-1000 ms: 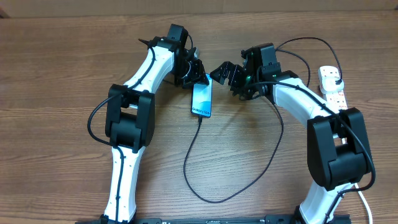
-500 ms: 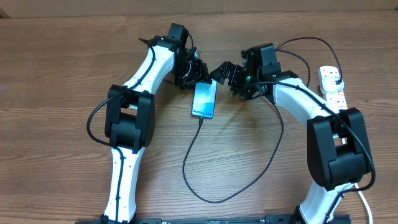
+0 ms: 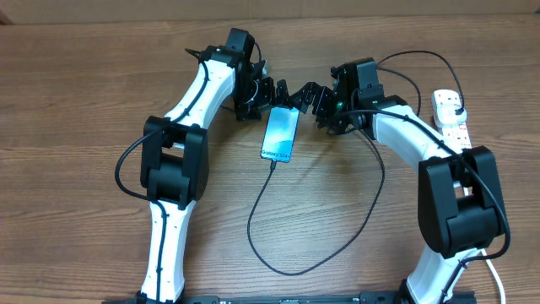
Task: Plug charger to phone and switch on socket
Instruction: 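Release the phone and raise the left gripper away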
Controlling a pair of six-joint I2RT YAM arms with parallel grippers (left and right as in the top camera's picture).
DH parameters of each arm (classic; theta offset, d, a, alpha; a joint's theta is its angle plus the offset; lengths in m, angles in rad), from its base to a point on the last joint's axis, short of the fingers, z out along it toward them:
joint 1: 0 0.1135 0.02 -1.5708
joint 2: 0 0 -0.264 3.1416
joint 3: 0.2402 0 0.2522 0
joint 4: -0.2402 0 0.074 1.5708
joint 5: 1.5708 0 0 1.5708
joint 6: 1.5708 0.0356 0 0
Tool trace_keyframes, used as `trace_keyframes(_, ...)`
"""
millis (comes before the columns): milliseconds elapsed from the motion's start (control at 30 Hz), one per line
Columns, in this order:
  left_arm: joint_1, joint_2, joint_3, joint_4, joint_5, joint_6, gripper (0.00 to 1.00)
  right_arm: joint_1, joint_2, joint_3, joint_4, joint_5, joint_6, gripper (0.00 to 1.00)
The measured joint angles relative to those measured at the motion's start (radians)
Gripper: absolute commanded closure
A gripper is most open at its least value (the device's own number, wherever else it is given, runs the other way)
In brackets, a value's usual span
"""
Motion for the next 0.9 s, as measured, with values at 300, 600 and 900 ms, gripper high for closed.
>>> trace_keyframes(300, 0.027, 0.005, 0.047, -0.134, -0.088, 0.031, 0.0, 0.001, 0.0, 0.0, -0.002, -0.001, -0.002, 0.0)
trace_keyframes(600, 0.063, 0.037, 0.297, -0.396, -0.348, 0.067, 0.0, 0.001, 0.0, 0.0, -0.002, 0.002, -0.003, 0.0)
trace_keyframes(900, 0.061, 0.037, 0.607, -0.608, -0.455, 0.09, 0.01, 0.001, 0.0, 0.0, -0.003, 0.003, -0.003, 0.0)
